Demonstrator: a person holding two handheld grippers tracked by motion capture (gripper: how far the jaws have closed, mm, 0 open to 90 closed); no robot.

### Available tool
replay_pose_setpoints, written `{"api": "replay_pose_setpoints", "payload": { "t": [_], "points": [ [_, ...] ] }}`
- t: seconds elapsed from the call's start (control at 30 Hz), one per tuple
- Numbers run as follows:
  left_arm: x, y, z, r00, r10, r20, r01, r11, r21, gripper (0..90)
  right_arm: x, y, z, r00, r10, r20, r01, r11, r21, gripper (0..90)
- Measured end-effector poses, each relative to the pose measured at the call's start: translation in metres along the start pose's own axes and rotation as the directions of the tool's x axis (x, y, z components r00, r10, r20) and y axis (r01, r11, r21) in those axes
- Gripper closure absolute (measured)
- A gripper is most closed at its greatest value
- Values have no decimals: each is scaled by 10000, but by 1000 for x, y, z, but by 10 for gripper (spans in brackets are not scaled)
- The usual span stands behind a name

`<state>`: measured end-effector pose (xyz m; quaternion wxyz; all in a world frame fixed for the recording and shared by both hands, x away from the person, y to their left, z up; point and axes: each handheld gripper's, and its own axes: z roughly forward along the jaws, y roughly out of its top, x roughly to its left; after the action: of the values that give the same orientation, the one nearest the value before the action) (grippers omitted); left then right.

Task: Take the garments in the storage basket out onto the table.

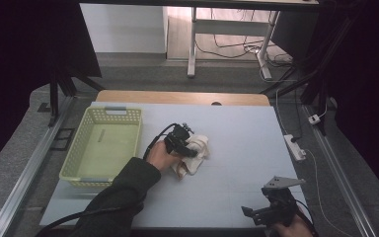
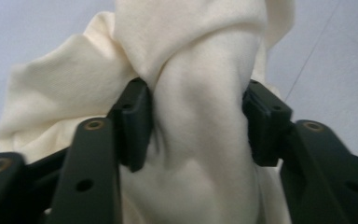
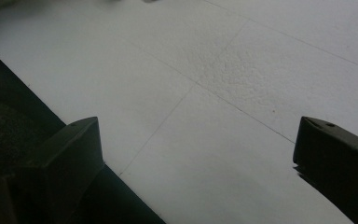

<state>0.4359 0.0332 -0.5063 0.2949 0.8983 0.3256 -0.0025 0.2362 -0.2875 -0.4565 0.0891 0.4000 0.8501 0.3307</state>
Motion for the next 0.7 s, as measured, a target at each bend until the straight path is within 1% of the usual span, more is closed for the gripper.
{"api": "replay_pose_setpoints", "payload": {
  "t": [0.13, 0.2, 0.23, 0.33, 0.37, 0.47, 0.53, 0.6, 0.63, 0.7],
  "points": [
    [0, 2, -7, 9997, -94, 205, 100, 9995, -304, 309, 0, 0, 0, 10000, -10, 1, 10, 10000, 4, 13],
    [-1, 3, -10, 9997, -157, 195, 165, 9989, -447, 260, 0, 0, 0, 10000, -9, 3, 9, 10000, 3, 13],
    [-2, 4, -13, 9998, -124, 183, 132, 9989, -455, 231, 0, 0, 0, 10000, -9, 1, 9, 10000, 3, 13],
    [-6, 5, -18, 9998, -27, 211, 42, 9976, -695, 166, 0, 0, 0, 10000, -42, 1, 42, 10000, -10, 13],
    [-8, 5, -21, 9998, 64, 212, -47, 9970, -772, 150, 0, 0, 0, 10000, -46, 4, 46, 10000, -11, 13],
    [-13, 4, -27, 9997, 150, 197, -128, 9940, -1082, 96, 0, 0, 0, 10000, -38, 8, 38, 10000, -7, 13],
    [-15, 3, -32, 9996, 146, 249, -115, 9925, -1216, 76, 0, 0, 0, 10000, -41, 12, 41, 10000, -3, 13],
    [-17, 2, -37, 9995, 246, 202, -219, 9916, -1276, 55, 0, 0, 0, 10000, -49, 16, 49, 10000, 3, 13],
    [-18, 1, -39, 9995, 191, 243, -156, 9903, -1383, 48, 0, 0, 0, 10000, -37, 12, 37, 10000, 15, 13],
    [-18, -2, -44, 9992, 209, 342, -156, 9889, -1478, 32, 0, 0, 0, 10000, -21, 20, 21, 10000, 2, 13]
  ]
}}
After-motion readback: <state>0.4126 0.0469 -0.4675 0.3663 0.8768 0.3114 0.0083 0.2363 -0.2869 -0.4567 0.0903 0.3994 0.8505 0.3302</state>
